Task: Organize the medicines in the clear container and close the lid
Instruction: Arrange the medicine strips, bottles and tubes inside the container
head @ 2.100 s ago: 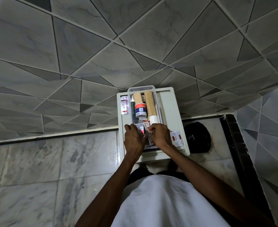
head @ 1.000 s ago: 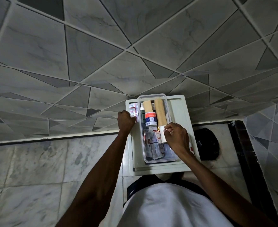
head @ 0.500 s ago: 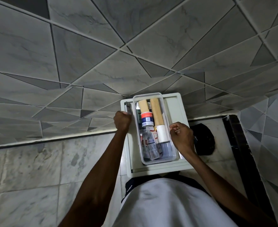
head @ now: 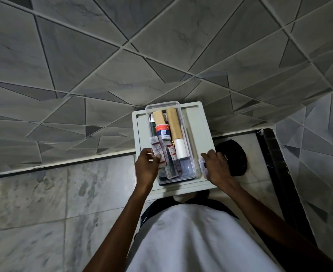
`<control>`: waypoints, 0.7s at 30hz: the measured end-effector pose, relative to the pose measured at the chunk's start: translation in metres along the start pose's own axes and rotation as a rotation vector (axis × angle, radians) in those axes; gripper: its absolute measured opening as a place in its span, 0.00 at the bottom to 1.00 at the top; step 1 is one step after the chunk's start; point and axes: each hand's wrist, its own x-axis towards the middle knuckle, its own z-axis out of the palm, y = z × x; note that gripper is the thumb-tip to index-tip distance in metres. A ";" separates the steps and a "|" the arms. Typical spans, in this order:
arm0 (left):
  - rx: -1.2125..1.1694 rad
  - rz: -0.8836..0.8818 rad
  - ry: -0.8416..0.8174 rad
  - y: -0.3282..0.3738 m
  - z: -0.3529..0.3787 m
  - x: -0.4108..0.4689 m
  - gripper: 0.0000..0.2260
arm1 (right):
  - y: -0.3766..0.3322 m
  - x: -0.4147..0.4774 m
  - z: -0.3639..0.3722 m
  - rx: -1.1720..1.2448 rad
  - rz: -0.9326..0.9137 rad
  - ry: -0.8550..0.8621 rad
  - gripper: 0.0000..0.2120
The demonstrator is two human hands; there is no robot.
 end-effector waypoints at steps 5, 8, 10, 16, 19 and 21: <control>0.262 0.035 -0.041 -0.009 0.006 -0.014 0.07 | 0.005 0.003 -0.004 0.010 0.032 0.010 0.21; 0.266 0.052 -0.031 -0.007 0.007 -0.017 0.08 | 0.009 -0.003 -0.016 0.260 0.046 0.078 0.06; 0.278 0.071 -0.021 -0.007 0.005 -0.017 0.08 | 0.008 -0.008 -0.030 0.441 0.078 0.204 0.02; 0.283 0.046 -0.024 -0.015 -0.004 -0.014 0.08 | -0.018 -0.010 -0.060 0.591 -0.286 0.277 0.10; 0.268 0.033 -0.027 -0.020 -0.007 -0.016 0.08 | -0.041 -0.008 -0.060 0.396 -0.366 0.188 0.15; 0.269 0.035 -0.021 -0.023 -0.009 -0.017 0.07 | -0.053 -0.005 -0.056 0.213 -0.368 0.136 0.16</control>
